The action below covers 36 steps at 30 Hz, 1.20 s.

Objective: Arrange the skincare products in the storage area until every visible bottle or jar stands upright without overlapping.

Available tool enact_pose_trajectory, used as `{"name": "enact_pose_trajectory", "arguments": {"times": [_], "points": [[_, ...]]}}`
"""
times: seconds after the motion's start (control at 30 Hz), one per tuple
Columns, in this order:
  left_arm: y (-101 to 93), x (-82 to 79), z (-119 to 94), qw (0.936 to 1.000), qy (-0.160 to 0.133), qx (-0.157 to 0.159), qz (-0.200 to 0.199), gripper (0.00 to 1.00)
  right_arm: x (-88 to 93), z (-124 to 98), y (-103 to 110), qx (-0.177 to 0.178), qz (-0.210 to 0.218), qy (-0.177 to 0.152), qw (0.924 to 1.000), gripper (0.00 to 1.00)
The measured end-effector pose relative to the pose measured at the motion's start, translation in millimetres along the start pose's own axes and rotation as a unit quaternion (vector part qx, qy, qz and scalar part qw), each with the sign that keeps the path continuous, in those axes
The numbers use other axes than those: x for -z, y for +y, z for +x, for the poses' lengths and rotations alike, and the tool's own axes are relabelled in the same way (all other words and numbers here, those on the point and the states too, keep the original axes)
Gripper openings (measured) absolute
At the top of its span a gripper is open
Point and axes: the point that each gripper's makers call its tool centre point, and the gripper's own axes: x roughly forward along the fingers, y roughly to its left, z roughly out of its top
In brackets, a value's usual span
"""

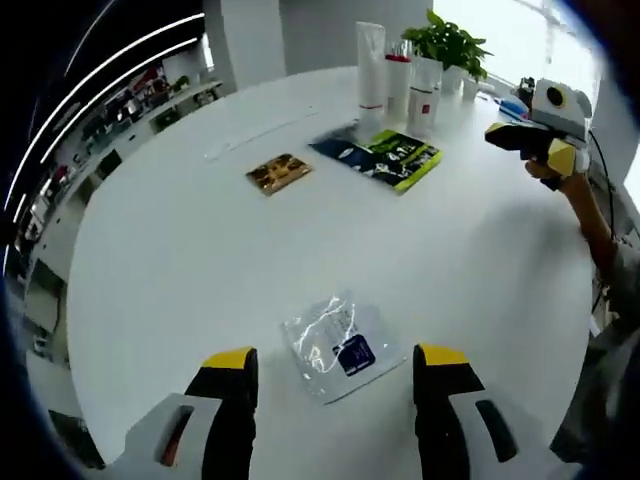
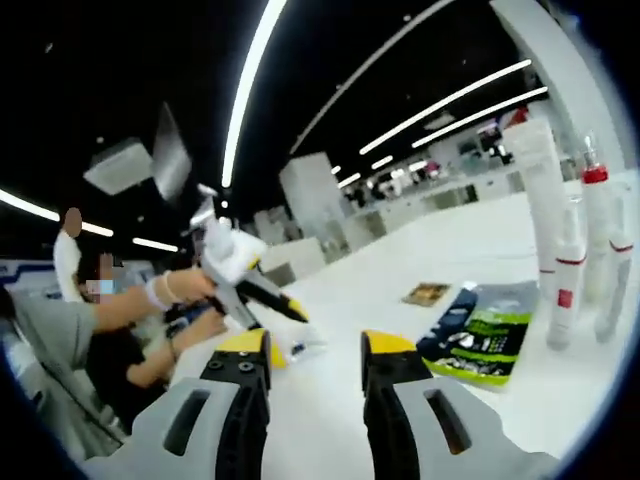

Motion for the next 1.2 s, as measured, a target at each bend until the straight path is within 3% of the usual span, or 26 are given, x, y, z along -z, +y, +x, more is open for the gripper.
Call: {"name": "enact_pose_trajectory", "arguments": {"times": [0.3, 0.4, 0.47, 0.5, 0.77, 0.87, 1.2], "points": [[-2.9, -12.0, 6.4, 0.9959, 0.054, 0.019, -0.07, 0.68, -6.8, -8.6, -4.8, 0.002, 0.006, -0.016, 0.9999, 0.3], [-2.6, -8.1, 6.7, 0.9938, 0.081, 0.001, -0.076, 0.61, -8.6, -9.9, -5.4, 0.005, 0.007, -0.02, 0.9998, 0.28], [0.4, -3.8, 6.7, 0.9926, 0.106, -0.017, -0.057, 0.57, -9.3, -10.6, -6.3, 0.006, 0.007, -0.022, 0.9997, 0.27], [-5.4, -5.5, 6.7, 0.9915, 0.109, -0.007, -0.07, 0.56, -9.6, -11.1, -7.2, 0.006, 0.009, -0.023, 0.9997, 0.26], [-10.9, 0.2, 6.1, 0.9892, 0.124, -0.01, -0.077, 0.53, -10.3, -13.3, -9.6, 0.006, 0.024, -0.029, 0.9993, 0.23], [-14.1, 2.2, 4.8, 0.9888, 0.126, -0.01, -0.078, 0.44, -11.0, -13.9, -11.0, 0.006, 0.03, -0.032, 0.999, 0.22], [-17.5, 9.9, 4.0, 0.9906, 0.131, 0.005, -0.039, 0.38, -9.3, -14.8, -10.8, 0.007, 0.037, -0.033, 0.9988, 0.19]]}}
